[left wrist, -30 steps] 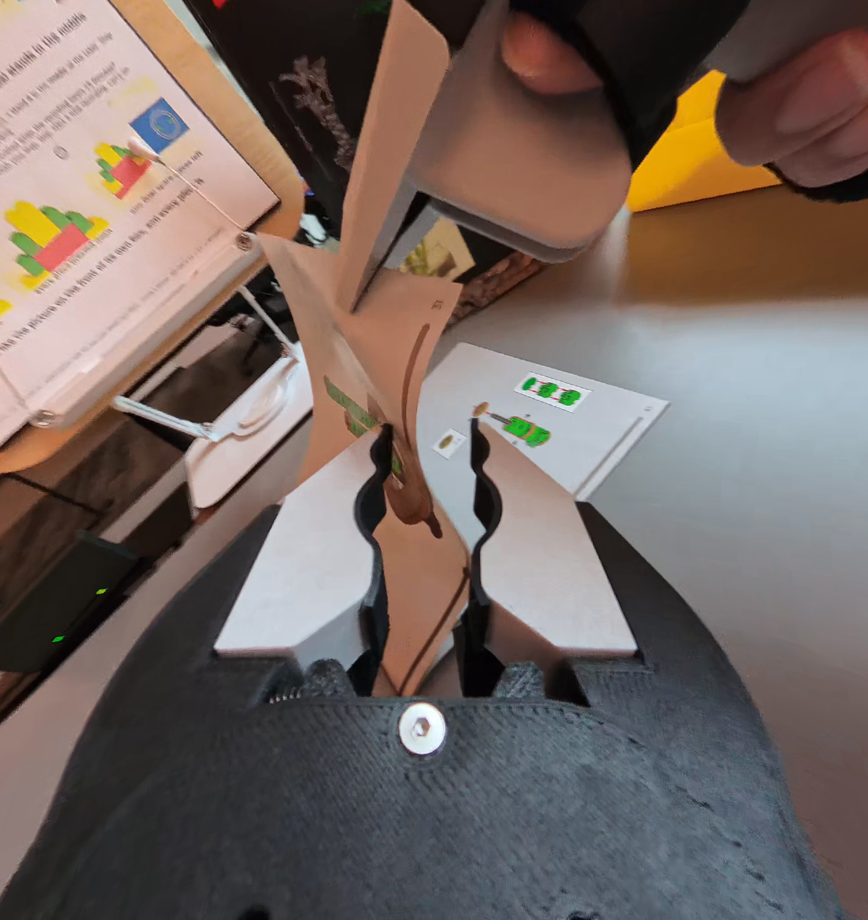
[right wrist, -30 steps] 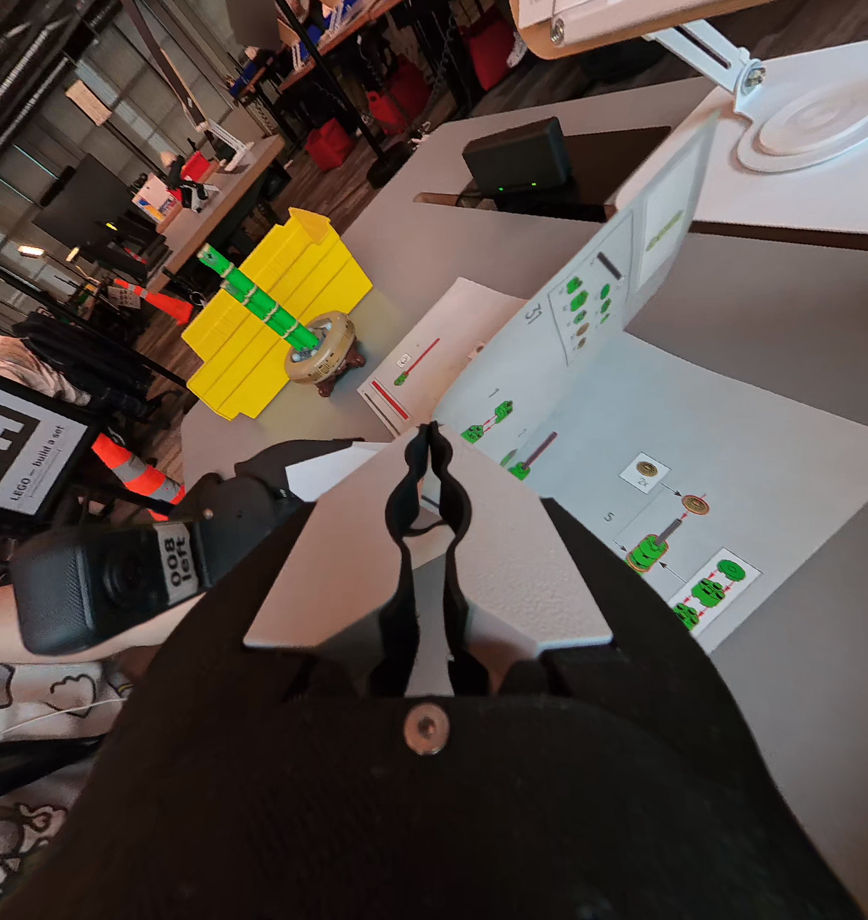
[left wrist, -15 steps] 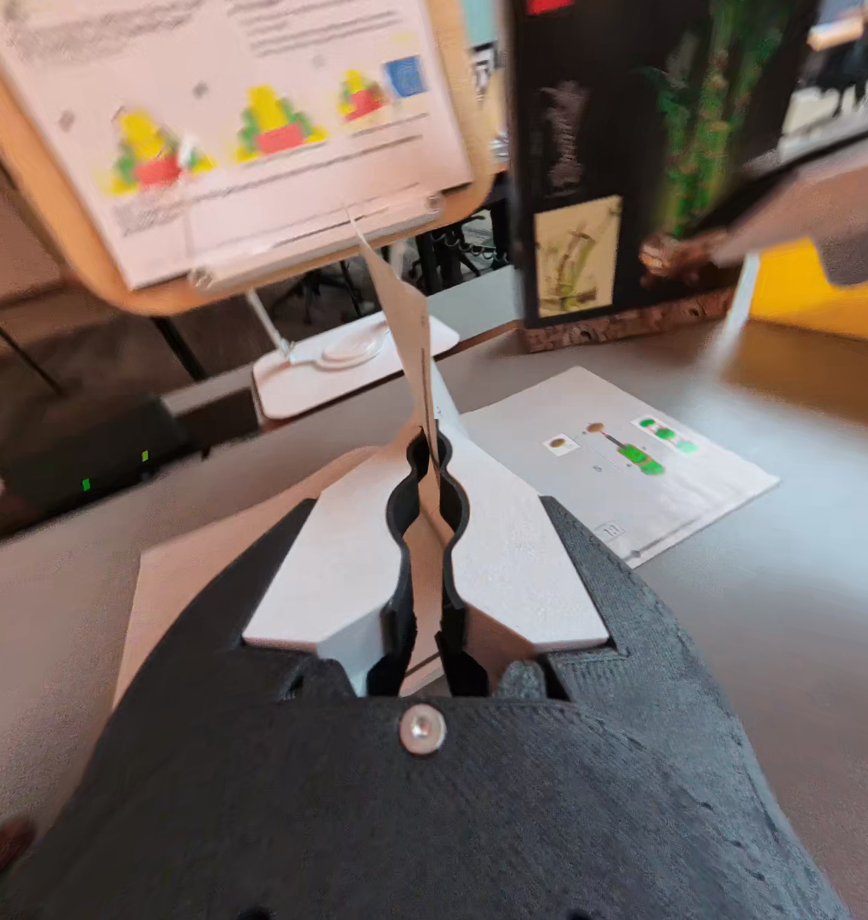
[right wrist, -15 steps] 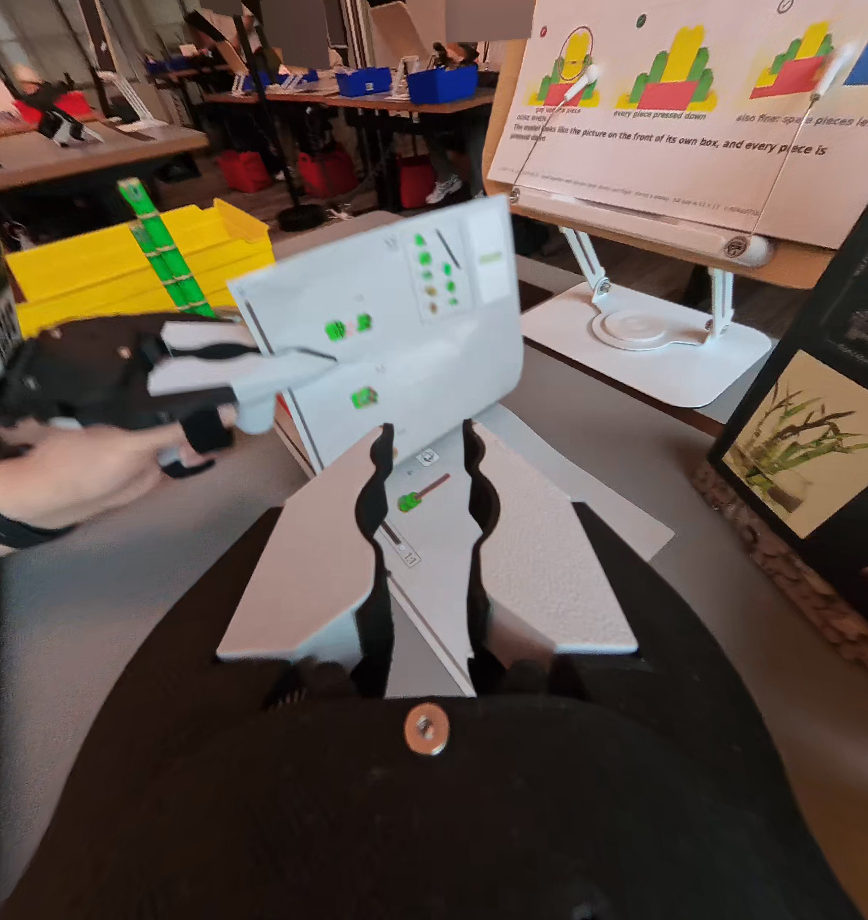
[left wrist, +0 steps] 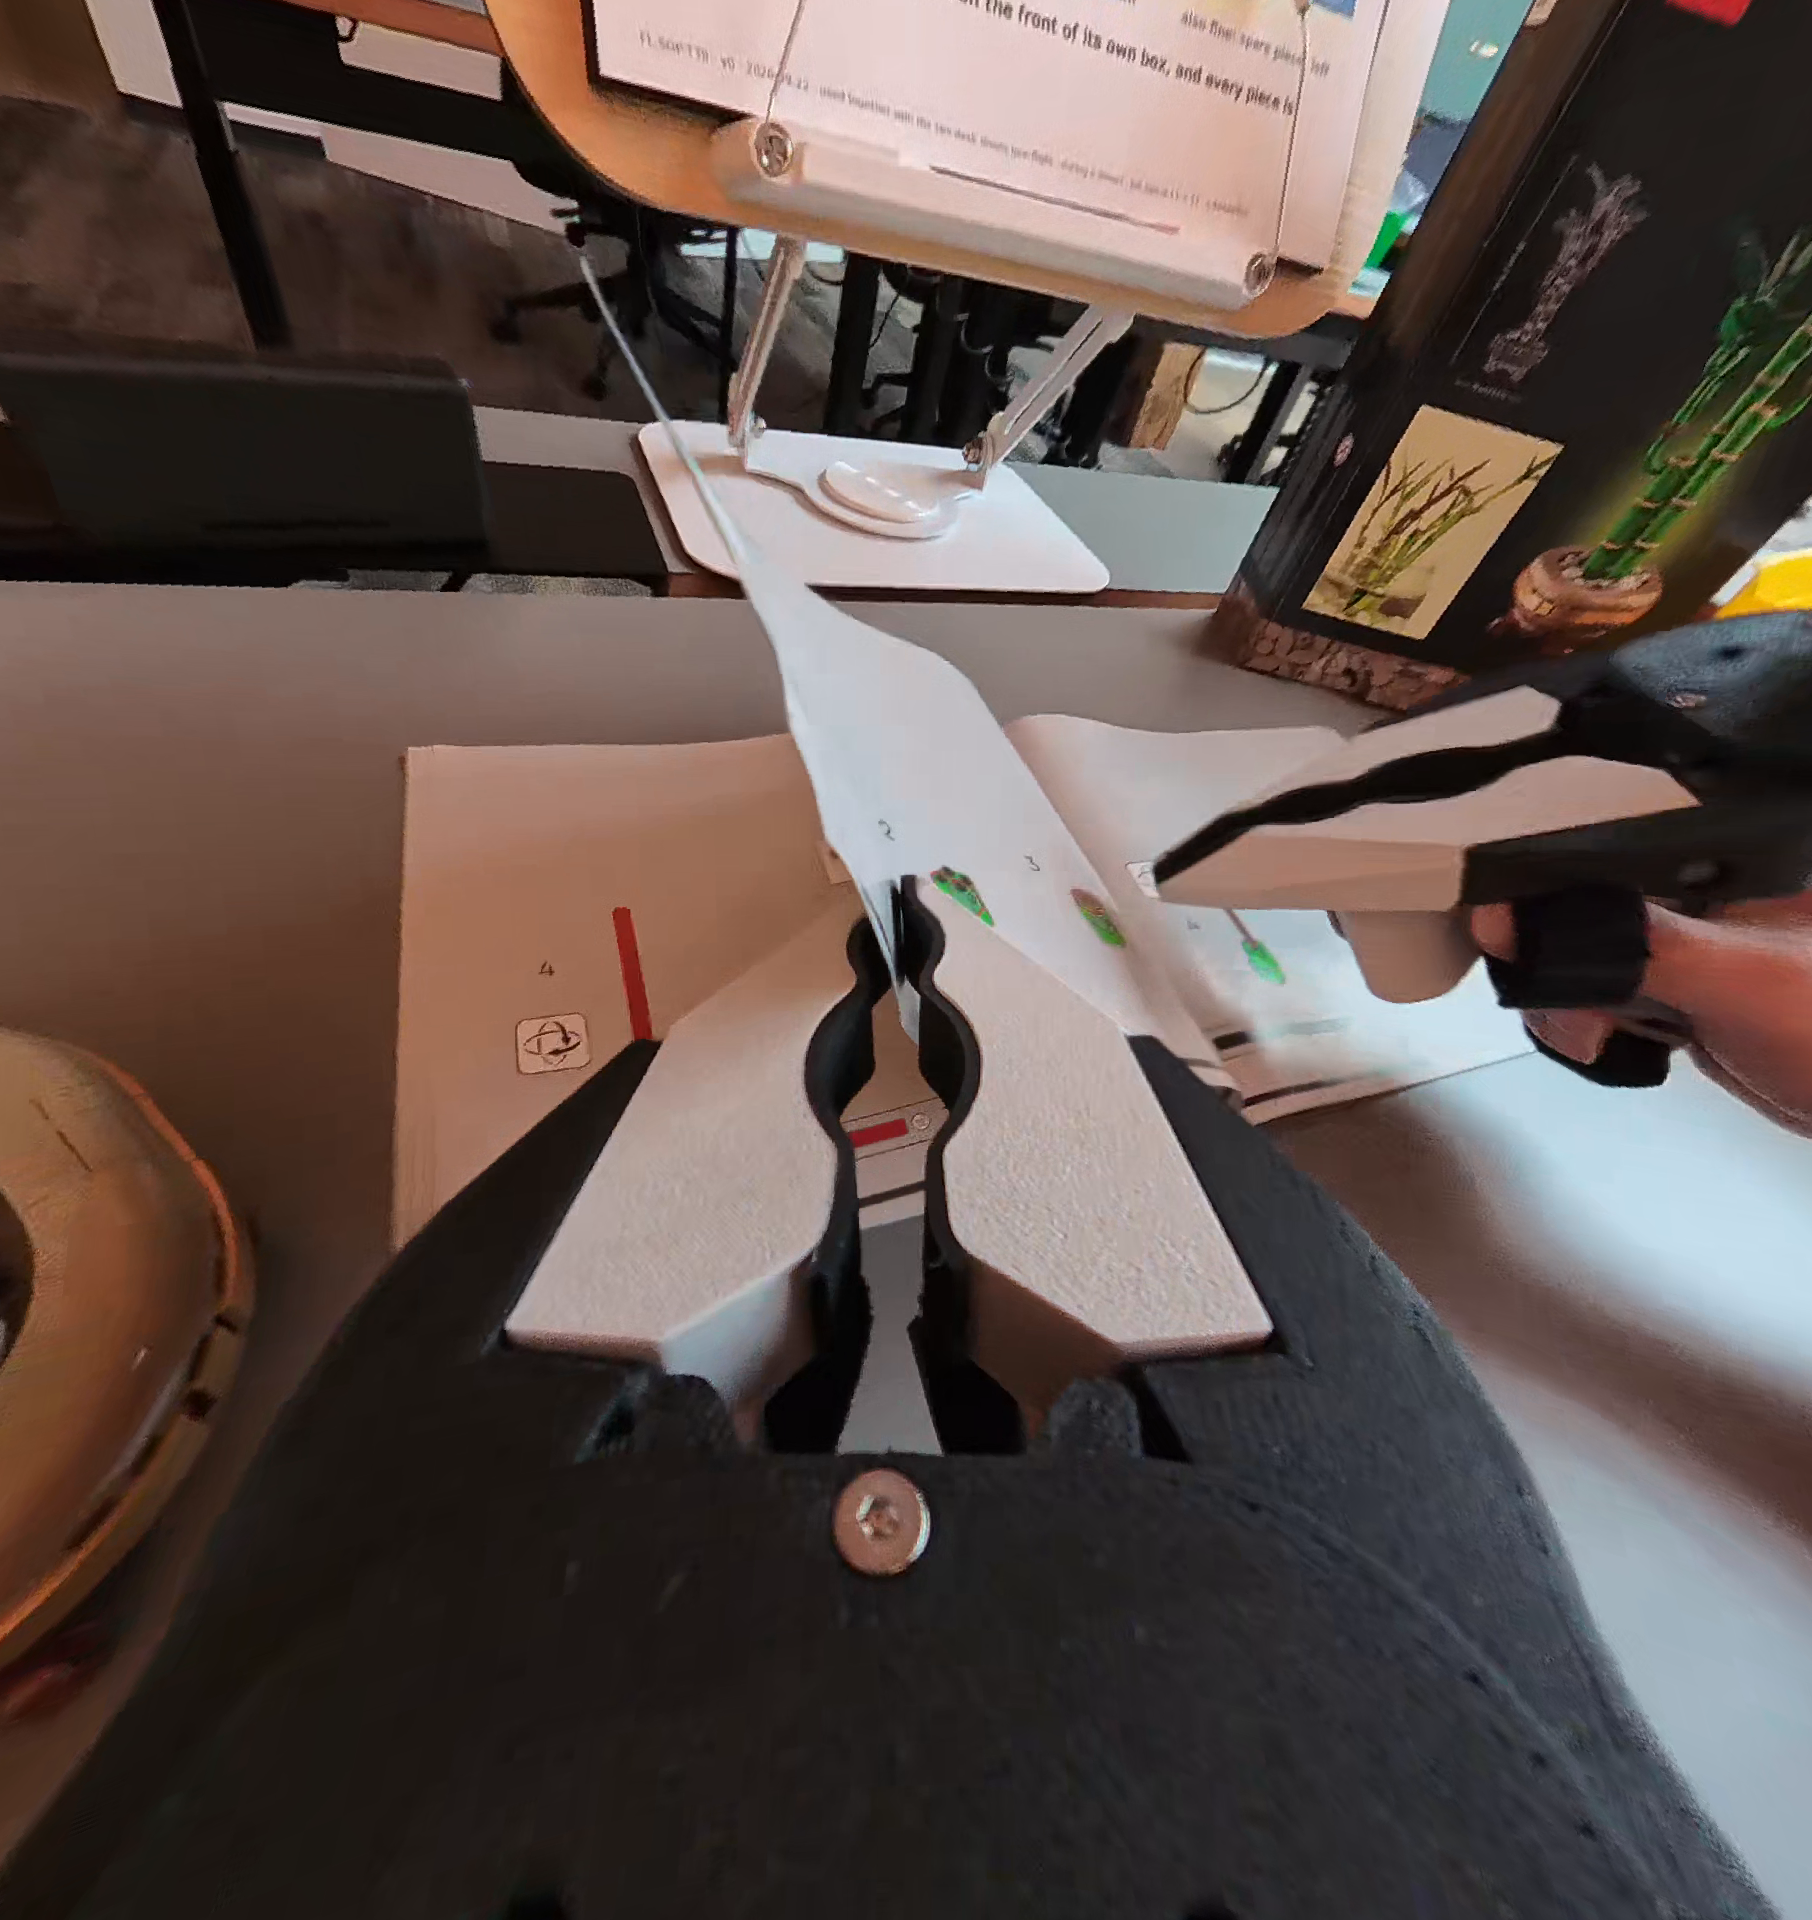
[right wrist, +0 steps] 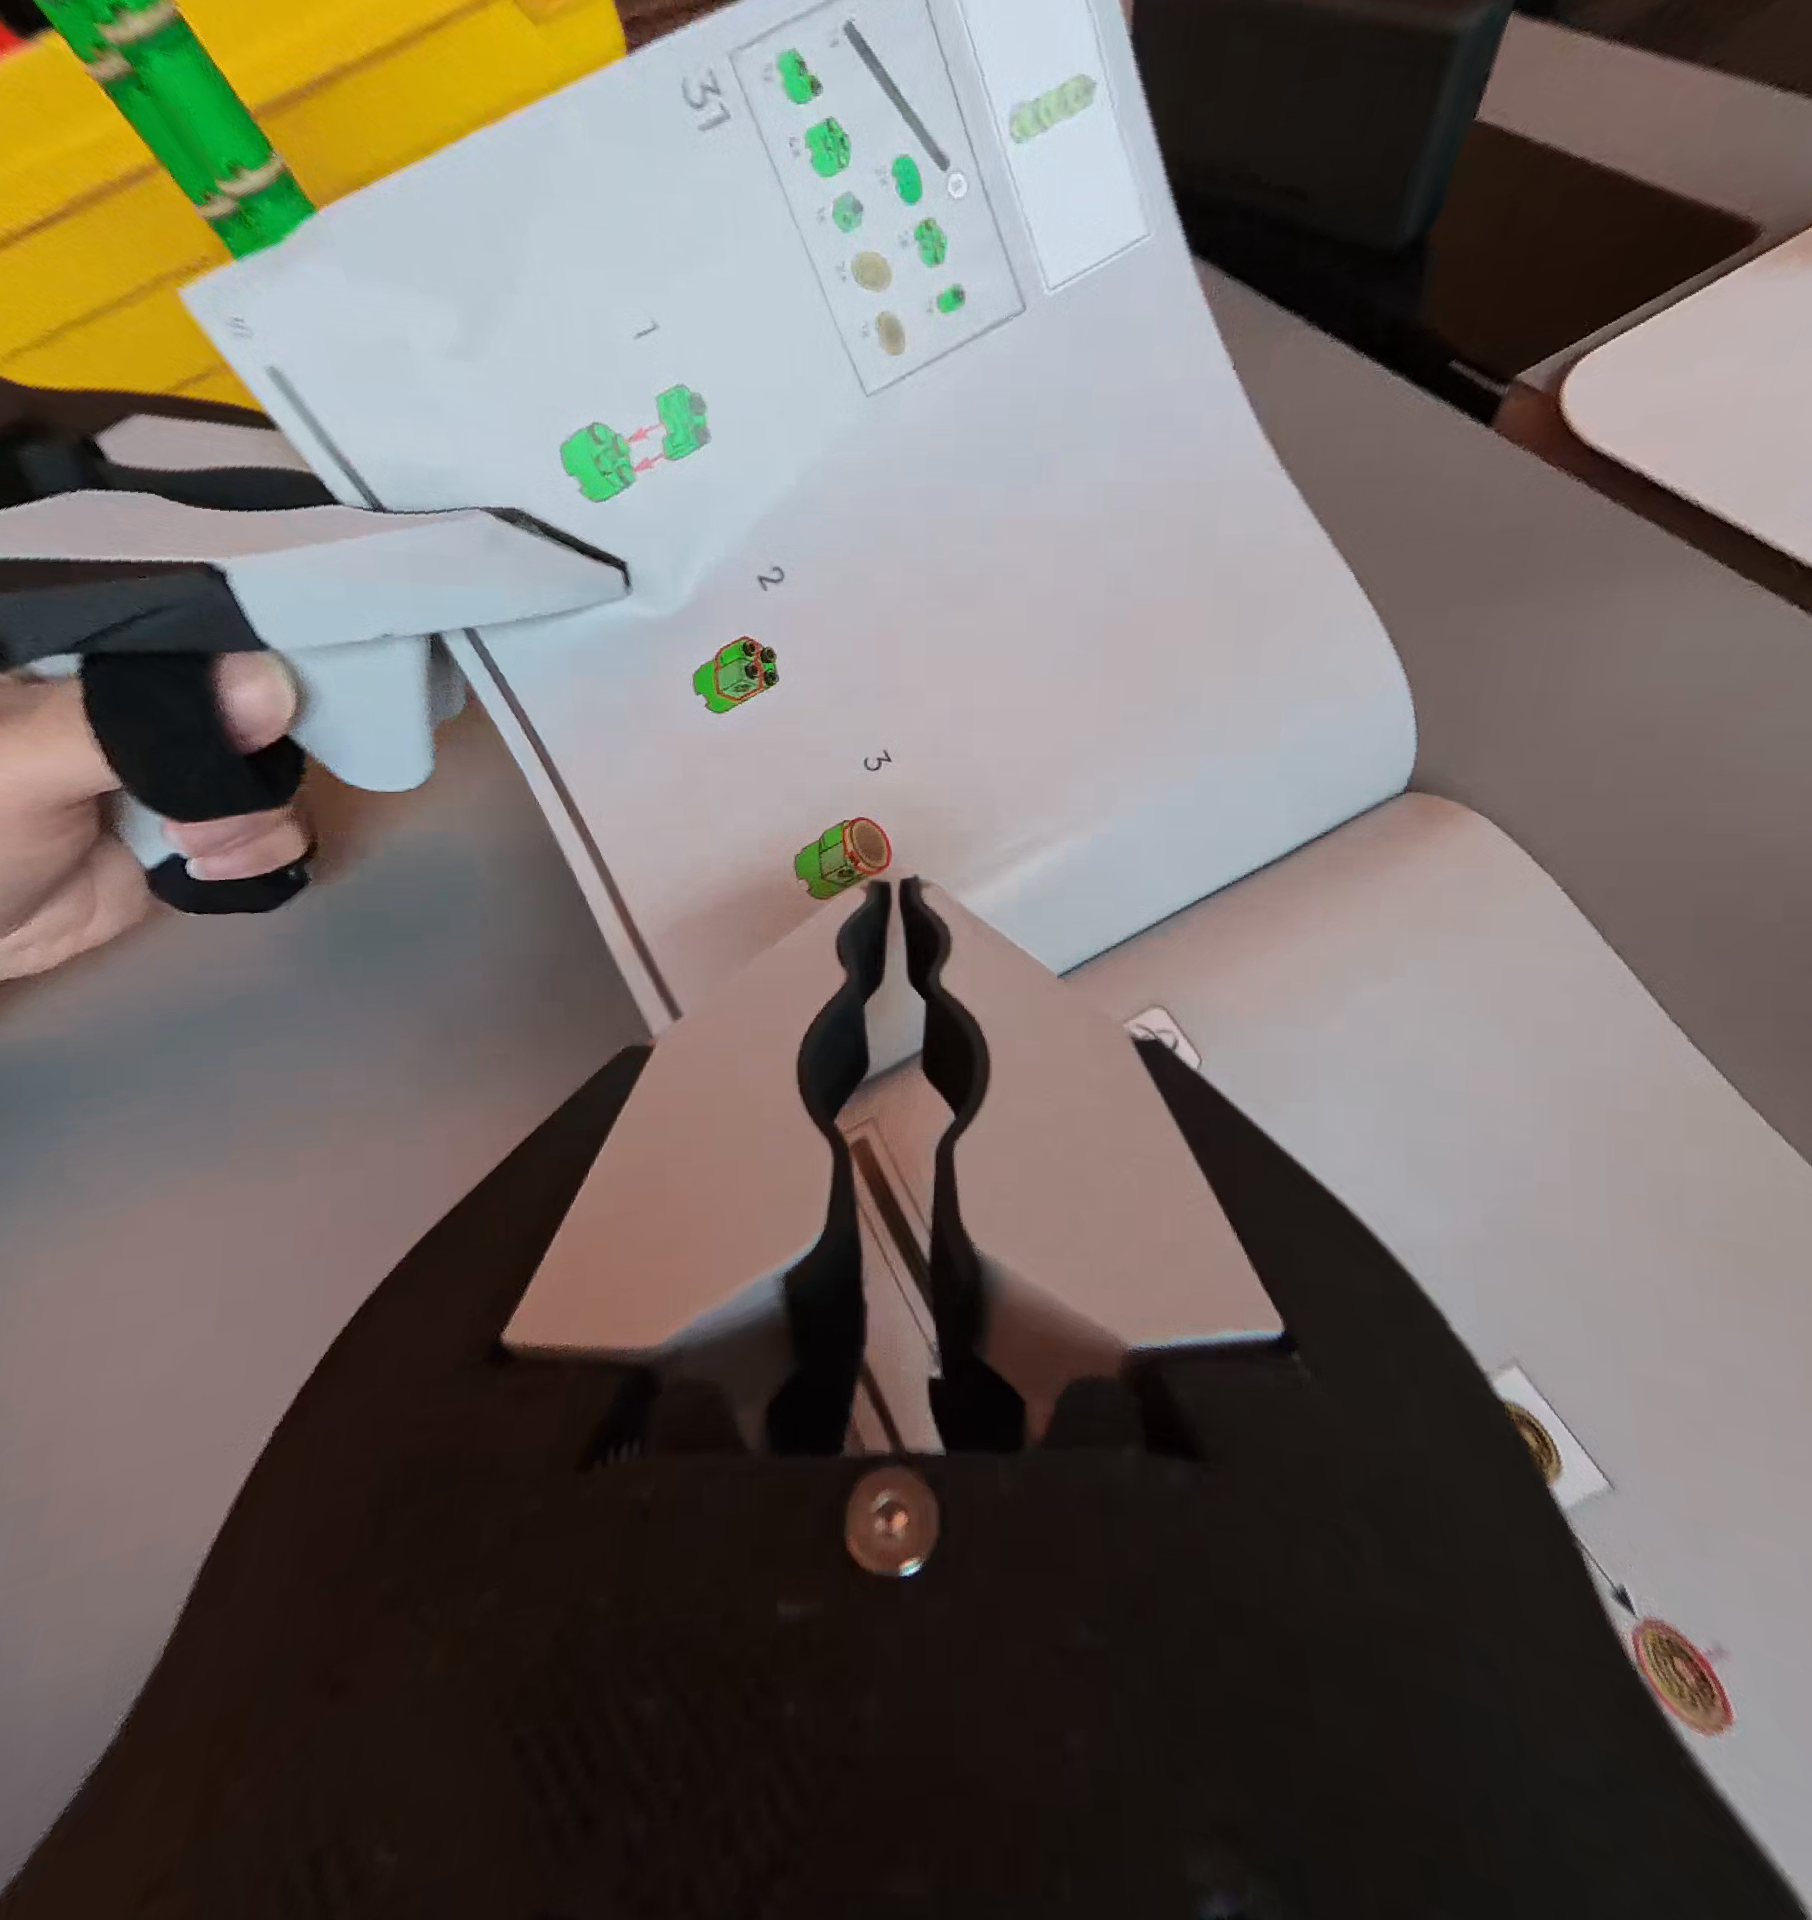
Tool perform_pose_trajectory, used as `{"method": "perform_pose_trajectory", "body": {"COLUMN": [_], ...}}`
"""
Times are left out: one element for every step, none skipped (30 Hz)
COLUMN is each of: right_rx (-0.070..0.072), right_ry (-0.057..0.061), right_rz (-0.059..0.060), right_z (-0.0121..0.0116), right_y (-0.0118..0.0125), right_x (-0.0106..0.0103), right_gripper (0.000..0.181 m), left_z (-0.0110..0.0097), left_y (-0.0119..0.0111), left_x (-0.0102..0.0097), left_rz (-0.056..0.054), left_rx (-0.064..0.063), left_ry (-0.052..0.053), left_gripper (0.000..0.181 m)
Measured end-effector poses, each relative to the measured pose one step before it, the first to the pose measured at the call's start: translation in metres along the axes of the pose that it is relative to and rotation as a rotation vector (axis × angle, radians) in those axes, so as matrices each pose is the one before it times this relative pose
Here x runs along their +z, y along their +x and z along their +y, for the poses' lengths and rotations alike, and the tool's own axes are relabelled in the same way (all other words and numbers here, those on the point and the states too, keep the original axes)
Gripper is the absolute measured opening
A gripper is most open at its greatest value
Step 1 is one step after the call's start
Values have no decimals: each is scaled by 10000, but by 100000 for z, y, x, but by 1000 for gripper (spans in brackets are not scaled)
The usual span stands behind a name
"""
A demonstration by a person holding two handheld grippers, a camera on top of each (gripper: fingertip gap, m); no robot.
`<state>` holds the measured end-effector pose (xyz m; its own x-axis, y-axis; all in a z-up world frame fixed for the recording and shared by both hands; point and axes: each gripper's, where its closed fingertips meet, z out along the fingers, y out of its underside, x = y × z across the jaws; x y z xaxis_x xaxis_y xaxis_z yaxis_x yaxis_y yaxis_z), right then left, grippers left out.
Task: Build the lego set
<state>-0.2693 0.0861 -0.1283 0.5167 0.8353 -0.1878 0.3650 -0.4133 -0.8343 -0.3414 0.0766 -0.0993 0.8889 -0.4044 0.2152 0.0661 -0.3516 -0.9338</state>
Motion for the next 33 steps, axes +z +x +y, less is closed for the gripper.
{"method": "perform_pose_trajectory", "body": {"right_rx": [-48,-72,-122,-142,-140,-108,-69,-41,-27,-9,7,25,39,56,81,103,106,90,69,49,39,51,99,222,355,519,698,903,1024,1018,939,814,650], "right_ry": [-257,-254,-227,-237,-233,-207,-183,-167,-131,-80,31,13,7,31,38,32,27,29,35,36,49,47,40,96,223,334,318,171,40,9,13,-6,67], "right_rz": [-3,3,2,61,72,36,3,-16,-20,-14,-12,-19,-41,-48,-52,-59,-64,-59,-61,-69,-54,-77,-130,-166,-200,-258,-328,-287,-293,-276,-127,-31,29], "right_z": [283,297,282,309,318,297,271,251,207,130,-43,-7,7,0,8,7,15,18,7,13,-21,-51,-131,-288,-536,-753,-832,-688,-589,-609,-609,-623,-742], "right_y": [15,-68,-111,-22,14,-18,-58,-62,-61,-46,-24,-2,-6,-3,1,6,-8,-1,-31,-59,-35,-81,-97,-59,6,54,150,410,541,636,836,882,793], "right_x": [673,556,466,400,371,341,313,290,252,198,65,4,1,-16,7,3,-18,-7,-21,-22,-26,-68,-112,-213,-314,-401,-445,-390,-271,-142,-27,77,94], "right_gripper": [0,0,0,0,0,0,0,0,0,0,0,0,0,0,0,0,0,0,0,2,2,4,5,6,7,7,5,0,0,0,0,0,0], "left_z": [193,128,84,-2,-150,-312,-588,-899,-1000,-909,-694,-304,378,1087,1246,980,621,455,437,543,667,635,671,652,663,390,190,25,28,180,264,259,254], "left_y": [-173,-156,-243,-274,-237,-56,-126,-158,94,402,1004,1390,1397,1344,999,565,77,-308,-532,-375,162,177,85,119,193,55,-68,-269,-279,-89,5,40,55], "left_x": [-34,-43,-97,-198,-337,-521,-750,-969,-982,-861,-664,-309,231,737,1026,1141,1040,885,687,487,341,310,328,314,282,154,26,-96,-142,-79,18,65,65], "left_rz": [-129,-100,-167,-212,-226,-169,-283,-375,-277,-136,214,415,408,442,362,244,88,-46,-122,-47,250,188,84,109,182,99,3,-136,-134,1,53,54,50], "left_rx": [117,62,14,26,79,183,278,426,559,569,548,428,269,170,95,47,95,212,367,369,187,69,40,4,-23,-33,2,27,64,42,-18,-37,-26], "left_ry": [-94,-75,-73,-18,63,177,363,574,587,487,404,219,-182,-632,-707,-534,-344,-313,-331,-366,-471,-391,-308,-282,-383,-246,-80,72,87,-50,-105,-73,-97], "left_gripper": [0,4,12,21,29,30,27,21,14,7,0,0,0,0,0,0,0,0,0,0,0,0,0,0,0,0,0,0,0,0,0,0,0]}}
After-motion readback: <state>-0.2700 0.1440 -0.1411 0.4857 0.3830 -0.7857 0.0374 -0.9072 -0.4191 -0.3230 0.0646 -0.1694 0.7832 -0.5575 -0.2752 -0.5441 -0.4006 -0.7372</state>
